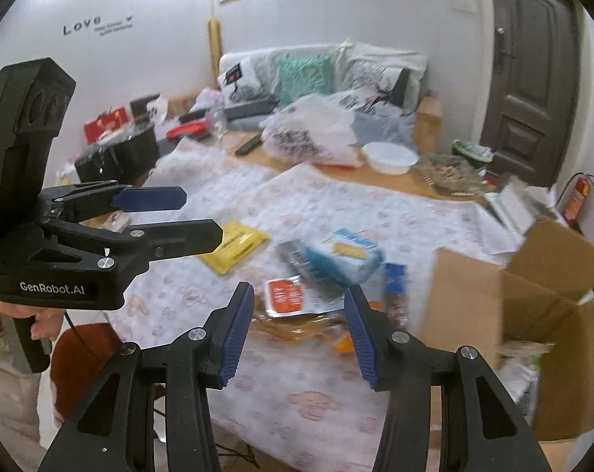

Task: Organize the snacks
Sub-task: 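Withdraw both grippers from the box back over the snacks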

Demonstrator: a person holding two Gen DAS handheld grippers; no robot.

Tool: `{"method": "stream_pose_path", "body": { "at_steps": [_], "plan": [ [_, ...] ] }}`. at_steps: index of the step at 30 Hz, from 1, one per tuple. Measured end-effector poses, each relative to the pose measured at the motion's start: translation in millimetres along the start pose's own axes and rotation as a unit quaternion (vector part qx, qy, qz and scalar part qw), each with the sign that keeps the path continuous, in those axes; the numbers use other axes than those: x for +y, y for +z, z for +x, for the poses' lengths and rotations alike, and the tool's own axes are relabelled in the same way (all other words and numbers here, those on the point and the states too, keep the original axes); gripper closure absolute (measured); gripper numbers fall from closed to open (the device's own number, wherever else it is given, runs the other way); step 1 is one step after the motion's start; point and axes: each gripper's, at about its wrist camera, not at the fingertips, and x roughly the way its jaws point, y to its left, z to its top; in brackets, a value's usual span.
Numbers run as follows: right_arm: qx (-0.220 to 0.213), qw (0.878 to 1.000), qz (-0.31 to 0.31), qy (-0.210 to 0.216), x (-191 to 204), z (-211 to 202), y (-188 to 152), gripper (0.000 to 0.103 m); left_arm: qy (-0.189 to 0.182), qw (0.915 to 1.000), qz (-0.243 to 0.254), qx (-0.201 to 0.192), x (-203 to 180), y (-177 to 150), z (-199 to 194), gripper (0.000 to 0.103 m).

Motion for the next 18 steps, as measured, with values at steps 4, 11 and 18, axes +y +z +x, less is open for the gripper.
{"method": "stream_pose_path", "body": {
  "at_steps": [4,11,18],
  "plan": [
    [0.029,1.0,0.001,0.012,13.8,32.1,-5.9,0.059,-0.009,0.9996,-0.018,0.019,24.1,-21.6,16.2,0.036],
    [0.086,0.995,0.044,0.002,3.3,87.6,-32.1,0.059,-0.039,0.9966,-0.039,0.062,40.6,-47.2,63.3,0.036],
    [0.099,0.992,0.074,-0.037,-19.4,106.6,-47.5,0.053,-0.063,0.9923,-0.047,0.096,45.5,-58.6,104.9,0.038]
  ]
}}
